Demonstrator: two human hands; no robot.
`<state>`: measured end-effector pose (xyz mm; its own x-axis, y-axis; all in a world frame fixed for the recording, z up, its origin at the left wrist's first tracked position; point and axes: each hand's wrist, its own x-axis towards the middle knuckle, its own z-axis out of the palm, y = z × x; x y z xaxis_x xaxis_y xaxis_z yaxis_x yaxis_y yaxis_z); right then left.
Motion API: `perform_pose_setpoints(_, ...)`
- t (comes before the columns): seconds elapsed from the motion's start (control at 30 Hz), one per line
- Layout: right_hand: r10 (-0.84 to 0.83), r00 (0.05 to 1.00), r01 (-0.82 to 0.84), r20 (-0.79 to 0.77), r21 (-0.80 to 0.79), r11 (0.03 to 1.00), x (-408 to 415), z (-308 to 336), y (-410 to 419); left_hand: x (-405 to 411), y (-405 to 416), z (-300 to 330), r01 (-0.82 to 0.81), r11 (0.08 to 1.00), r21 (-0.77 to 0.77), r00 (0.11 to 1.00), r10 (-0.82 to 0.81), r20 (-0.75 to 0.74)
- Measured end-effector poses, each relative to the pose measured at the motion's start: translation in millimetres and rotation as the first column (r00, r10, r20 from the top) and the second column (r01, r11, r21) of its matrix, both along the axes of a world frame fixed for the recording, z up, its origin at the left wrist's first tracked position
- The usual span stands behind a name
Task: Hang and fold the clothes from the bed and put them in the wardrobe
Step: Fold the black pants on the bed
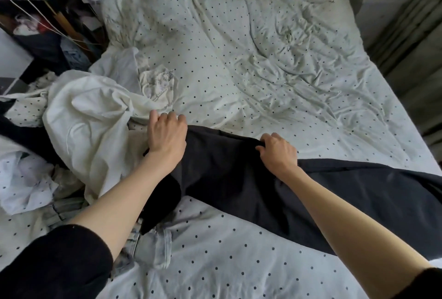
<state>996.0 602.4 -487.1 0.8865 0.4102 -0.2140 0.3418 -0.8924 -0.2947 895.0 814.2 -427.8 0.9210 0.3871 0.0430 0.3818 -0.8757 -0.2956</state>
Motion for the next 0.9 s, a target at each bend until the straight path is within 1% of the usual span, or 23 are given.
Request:
perform_pose_setpoints(0.03, -0.04, 0.999, 0.04, 0.009, 0.001, 0.999, 10, 1, -4, 16, -3, -1, 0.01, 1.0, 0.001, 1.0, -0.01, 0.026)
perform_pose_setpoints(0.1, -0.059, 0.998, 0.059, 0.016, -0.052, 0.997, 26, -1, -9, 46, -6, -10, 0.026, 1.0, -0.013, 0.999, -0.025, 0.048)
perform_pose_setpoints(0.2, -0.045, 0.998, 0.041, -0.031, -0.135, 0.99, 37, -11, -12, 81, -2, -34, 0.071, 0.997, 0.005, 0.997, -0.071, -0.016)
perform_pose_setpoints(0.27, 0.007, 1.0, -0.007, 0.0, -0.173, 0.985, 33, -19, -8, 97, 11, -49, 0.103, 0.994, 0.02, 0.989, -0.101, -0.106)
perform_pose_setpoints(0.3, 0.048, 0.998, -0.04, 0.043, -0.168, 0.985, 30, -23, -5, 104, 19, -55, 0.122, 0.992, 0.027, 0.984, -0.117, -0.136)
perform_pose_setpoints(0.4, 0.242, 0.959, -0.234, 0.145, -0.067, 0.97, 19, -30, 17, 125, 41, -63, 0.145, 0.989, 0.022, 0.971, -0.138, -0.197)
perform_pose_setpoints(0.47, 0.388, 0.914, -0.39, 0.121, -0.002, 0.921, 6, -35, 32, 128, 45, -66, 0.115, 0.992, -0.055, 0.979, -0.123, -0.162)
perform_pose_setpoints(0.5, 0.452, 0.889, -0.454, 0.078, 0.006, 0.891, 1, -41, 41, 129, 46, -69, 0.071, 0.988, -0.136, 0.988, -0.089, -0.127)
perform_pose_setpoints(0.57, 0.527, 0.85, -0.527, -0.025, -0.051, 0.848, -6, -57, 53, 120, 45, -75, -0.02, 0.954, -0.299, 0.997, -0.004, -0.081)
perform_pose_setpoints(0.6, 0.536, 0.842, -0.54, -0.061, -0.101, 0.836, -7, -65, 55, 110, 42, -78, -0.047, 0.936, -0.348, 0.998, 0.03, -0.054)
perform_pose_setpoints(0.67, 0.519, 0.85, -0.527, -0.089, -0.165, 0.834, -5, -76, 57, 92, 36, -81, -0.111, 0.901, -0.42, 0.993, 0.117, -0.011)
perform_pose_setpoints(0.7, 0.506, 0.858, -0.514, -0.091, -0.172, 0.84, -4, -79, 59, 86, 35, -81, -0.159, 0.876, -0.455, 0.985, 0.171, -0.014)
perform_pose_setpoints(0.77, 0.481, 0.874, -0.486, -0.073, -0.127, 0.864, -3, -79, 65, 80, 38, -83, -0.237, 0.855, -0.462, 0.97, 0.238, -0.057)
perform_pose_setpoints(0.8, 0.451, 0.891, -0.453, -0.052, -0.061, 0.889, -6, -77, 71, 79, 42, -83, -0.261, 0.856, -0.446, 0.964, 0.253, -0.079)
perform_pose_setpoints(0.83, 0.395, 0.919, -0.394, -0.026, 0.037, 0.919, -8, -74, 78, 79, 47, -83, -0.295, 0.842, -0.452, 0.955, 0.277, -0.107)
perform_pose_setpoints(0.87, 0.319, 0.948, -0.313, -0.017, 0.148, 0.938, -10, -70, 86, 79, 53, -82, -0.342, 0.816, -0.466, 0.94, 0.305, -0.154)
perform_pose_setpoints(0.9, 0.235, 0.971, -0.216, -0.051, 0.24, 0.946, -11, -64, 96, 77, 59, -82, -0.396, 0.784, -0.479, 0.918, 0.324, -0.228)
